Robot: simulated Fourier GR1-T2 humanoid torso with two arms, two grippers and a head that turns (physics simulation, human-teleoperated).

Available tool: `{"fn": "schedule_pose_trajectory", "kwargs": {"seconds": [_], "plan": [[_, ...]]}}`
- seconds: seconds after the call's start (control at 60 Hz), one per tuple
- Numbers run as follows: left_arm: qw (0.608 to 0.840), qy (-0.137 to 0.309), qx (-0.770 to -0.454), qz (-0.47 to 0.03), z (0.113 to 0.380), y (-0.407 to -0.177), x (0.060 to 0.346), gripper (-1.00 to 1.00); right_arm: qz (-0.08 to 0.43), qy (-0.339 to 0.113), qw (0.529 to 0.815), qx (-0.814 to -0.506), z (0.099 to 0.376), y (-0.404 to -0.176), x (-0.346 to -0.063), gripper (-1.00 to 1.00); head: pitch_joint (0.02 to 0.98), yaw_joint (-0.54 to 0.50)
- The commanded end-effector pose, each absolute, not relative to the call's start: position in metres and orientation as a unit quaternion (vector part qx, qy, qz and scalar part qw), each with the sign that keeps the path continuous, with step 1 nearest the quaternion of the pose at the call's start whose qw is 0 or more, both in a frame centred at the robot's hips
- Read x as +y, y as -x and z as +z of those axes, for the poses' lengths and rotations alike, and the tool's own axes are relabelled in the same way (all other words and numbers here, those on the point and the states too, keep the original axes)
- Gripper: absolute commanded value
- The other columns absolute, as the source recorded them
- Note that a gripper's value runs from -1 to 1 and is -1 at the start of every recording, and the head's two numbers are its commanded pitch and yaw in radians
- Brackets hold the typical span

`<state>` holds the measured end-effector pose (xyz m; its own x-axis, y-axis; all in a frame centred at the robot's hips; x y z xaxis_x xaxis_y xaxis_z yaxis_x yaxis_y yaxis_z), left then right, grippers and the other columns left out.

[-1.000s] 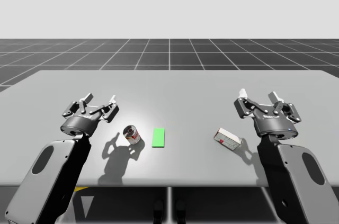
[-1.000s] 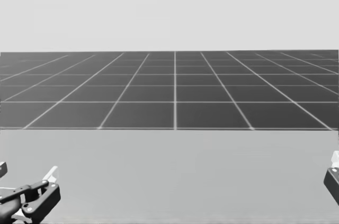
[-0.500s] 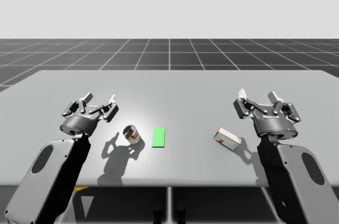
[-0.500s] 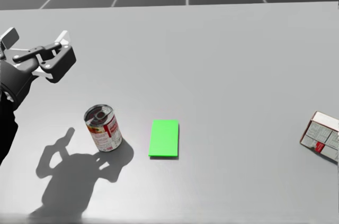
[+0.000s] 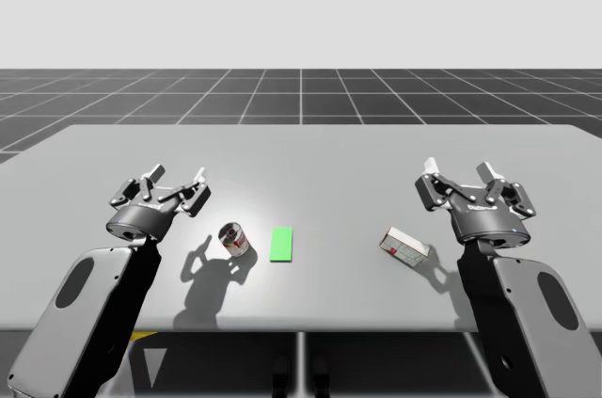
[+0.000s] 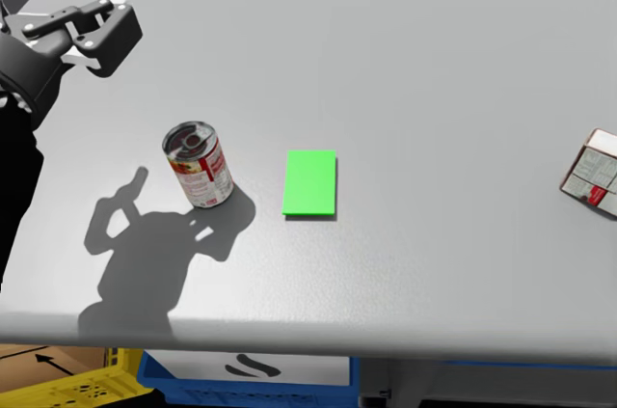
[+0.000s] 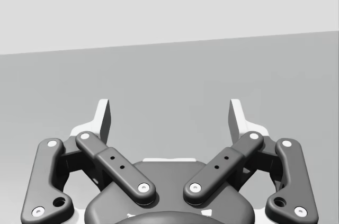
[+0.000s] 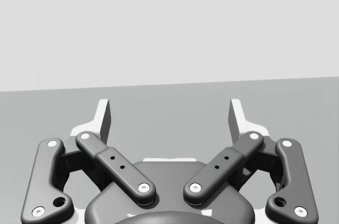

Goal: Look at the card. If it is red, pick the object on the left. If it is green, pick the object on the right.

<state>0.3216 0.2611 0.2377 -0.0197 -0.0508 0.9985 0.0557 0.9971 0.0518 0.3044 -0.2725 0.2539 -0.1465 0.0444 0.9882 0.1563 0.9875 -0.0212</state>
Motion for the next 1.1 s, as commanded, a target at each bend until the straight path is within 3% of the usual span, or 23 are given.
{"fn": "schedule_pose_trajectory", "kwargs": {"seconds": [0.017,0.283,0.55,0.75,0.983,1.1], "plan": [[0.700,0.002,-0.713,-0.038,0.238,-0.322,0.261,-1.00,-0.042,0.066,0.650,-0.756,0.254,-0.305,-0.272,-1.00,0.903,0.08],[0.700,0.002,-0.713,-0.038,0.238,-0.322,0.261,-1.00,-0.044,0.065,0.651,-0.755,0.255,-0.304,-0.274,-1.00,0.897,-0.03],[0.701,0.009,-0.712,-0.039,0.238,-0.321,0.258,-1.00,-0.044,0.063,0.652,-0.755,0.255,-0.306,-0.277,-1.00,0.889,-0.27],[0.699,0.016,-0.714,-0.038,0.238,-0.321,0.257,-1.00,-0.045,0.060,0.653,-0.754,0.255,-0.306,-0.278,-1.00,0.905,-0.39],[0.697,0.016,-0.716,-0.035,0.238,-0.321,0.259,-1.00,-0.021,0.001,0.652,-0.758,0.269,-0.291,-0.280,-1.00,0.884,-0.42],[0.697,0.017,-0.716,-0.035,0.238,-0.320,0.259,-1.00,-0.008,-0.003,0.654,-0.756,0.276,-0.275,-0.282,-1.00,0.881,-0.41]]}}
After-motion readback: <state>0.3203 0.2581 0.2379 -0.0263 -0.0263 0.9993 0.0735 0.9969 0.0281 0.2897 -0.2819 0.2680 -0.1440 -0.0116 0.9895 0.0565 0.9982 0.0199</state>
